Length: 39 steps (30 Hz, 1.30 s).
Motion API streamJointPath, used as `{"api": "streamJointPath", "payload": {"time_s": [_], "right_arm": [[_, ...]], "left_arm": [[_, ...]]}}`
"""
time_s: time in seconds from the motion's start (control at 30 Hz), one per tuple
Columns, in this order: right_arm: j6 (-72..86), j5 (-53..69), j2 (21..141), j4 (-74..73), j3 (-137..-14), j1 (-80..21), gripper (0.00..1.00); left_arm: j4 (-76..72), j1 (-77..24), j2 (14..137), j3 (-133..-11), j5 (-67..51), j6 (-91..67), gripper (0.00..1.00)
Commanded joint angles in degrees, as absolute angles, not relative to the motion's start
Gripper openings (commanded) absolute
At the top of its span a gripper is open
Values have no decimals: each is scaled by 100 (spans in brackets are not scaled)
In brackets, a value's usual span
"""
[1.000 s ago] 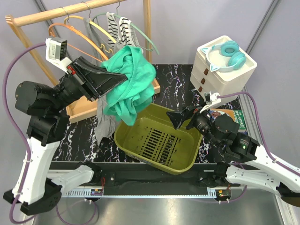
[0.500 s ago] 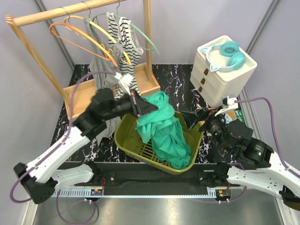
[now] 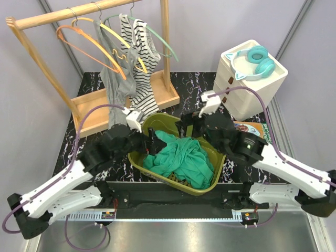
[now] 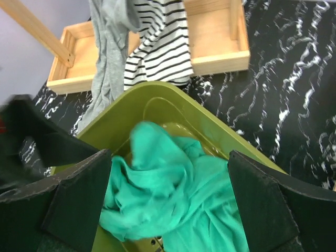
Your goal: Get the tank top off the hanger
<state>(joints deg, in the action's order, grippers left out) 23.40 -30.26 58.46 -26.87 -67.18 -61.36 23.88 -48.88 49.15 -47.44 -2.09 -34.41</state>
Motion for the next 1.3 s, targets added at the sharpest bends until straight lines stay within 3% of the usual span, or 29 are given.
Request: {"api": "streamJointPath", "payload": {"time_s": [0.0,0.33,0.43,0.57,0.87,1.07,1.1,1.2,1.27], "right_arm": [[1522,-2769,6406,-1943,-7486,-6161,100],[422,-1532,8698,-1363,-9491,-5608,100],[405,-1275,9322,-1327,-10167,-5309,93],[27,-871,10080,-1081,-11089,-5133,80],[-615,-519,11759,-1072,-13119,-4703,84],[-563,-18,12488,-1204,-13878,-4492,80],[-536,200,12533,-1213,-13913,-4474,70],[-484,623,12647,-1195,-14009,-4456,57],[-449,1000,12735,-1195,-14097,-4456,41]], "left_arm": [[2750,-4895,4053,-4859,518,-3077,97],[3445,-4887,1322,-4659,1845,-3155,97],[3594,-4896,811,-4421,1933,-3156,99],[3911,-4895,677,-4359,1969,-3173,99],[4017,-4887,369,-4342,1714,-3313,99],[4078,-4895,159,-4333,1758,-3252,99],[4078,-4887,150,-4342,1758,-3235,99],[4069,-4887,132,-4333,1758,-3226,99],[4078,-4887,132,-4324,1740,-3208,99]]}}
